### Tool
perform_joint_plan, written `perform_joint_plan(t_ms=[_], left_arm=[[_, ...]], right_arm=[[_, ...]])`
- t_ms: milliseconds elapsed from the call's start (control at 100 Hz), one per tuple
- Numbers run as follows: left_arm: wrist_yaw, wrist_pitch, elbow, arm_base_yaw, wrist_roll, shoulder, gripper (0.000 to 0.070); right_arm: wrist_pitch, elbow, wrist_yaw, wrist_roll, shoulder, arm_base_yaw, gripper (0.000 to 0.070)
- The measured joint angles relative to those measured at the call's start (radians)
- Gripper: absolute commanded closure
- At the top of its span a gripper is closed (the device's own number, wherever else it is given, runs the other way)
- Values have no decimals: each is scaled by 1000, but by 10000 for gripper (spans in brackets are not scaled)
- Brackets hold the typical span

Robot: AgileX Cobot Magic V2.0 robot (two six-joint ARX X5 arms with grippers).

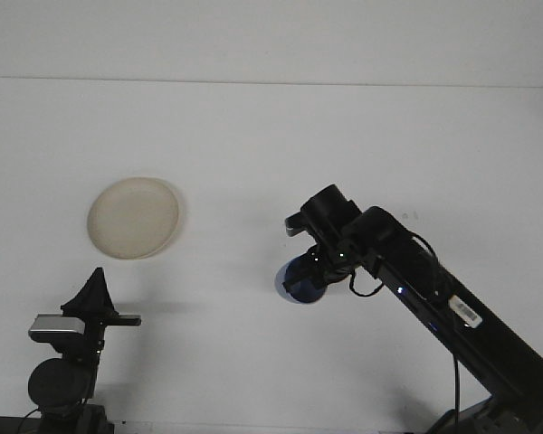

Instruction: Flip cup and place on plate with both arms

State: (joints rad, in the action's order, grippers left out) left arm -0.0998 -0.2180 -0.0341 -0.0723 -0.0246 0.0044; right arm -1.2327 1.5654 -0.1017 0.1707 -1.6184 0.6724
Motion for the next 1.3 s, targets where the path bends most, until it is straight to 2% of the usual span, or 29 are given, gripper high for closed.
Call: perform_joint_plan(t_ms=[190,890,960,1150,1230,1299], left_arm=[[0,0,0,0,0,0,689],[0,0,0,0,0,0,689],[0,0,0,0,0,0,689],[0,0,0,0,0,0,689],[0,0,0,0,0,0,689],[0,0,0,0,0,0,689]], right_arm=[[-28,4,27,-21,-83,35,699],[-31,5,28,-56,-190,43,691],[-32,5,28,-59,-201,43,636],[-31,6,27,-60,-202,51,327],[-31,7,27,-60,-202,52,257],[-32,7,27,-60,-202,52,238]])
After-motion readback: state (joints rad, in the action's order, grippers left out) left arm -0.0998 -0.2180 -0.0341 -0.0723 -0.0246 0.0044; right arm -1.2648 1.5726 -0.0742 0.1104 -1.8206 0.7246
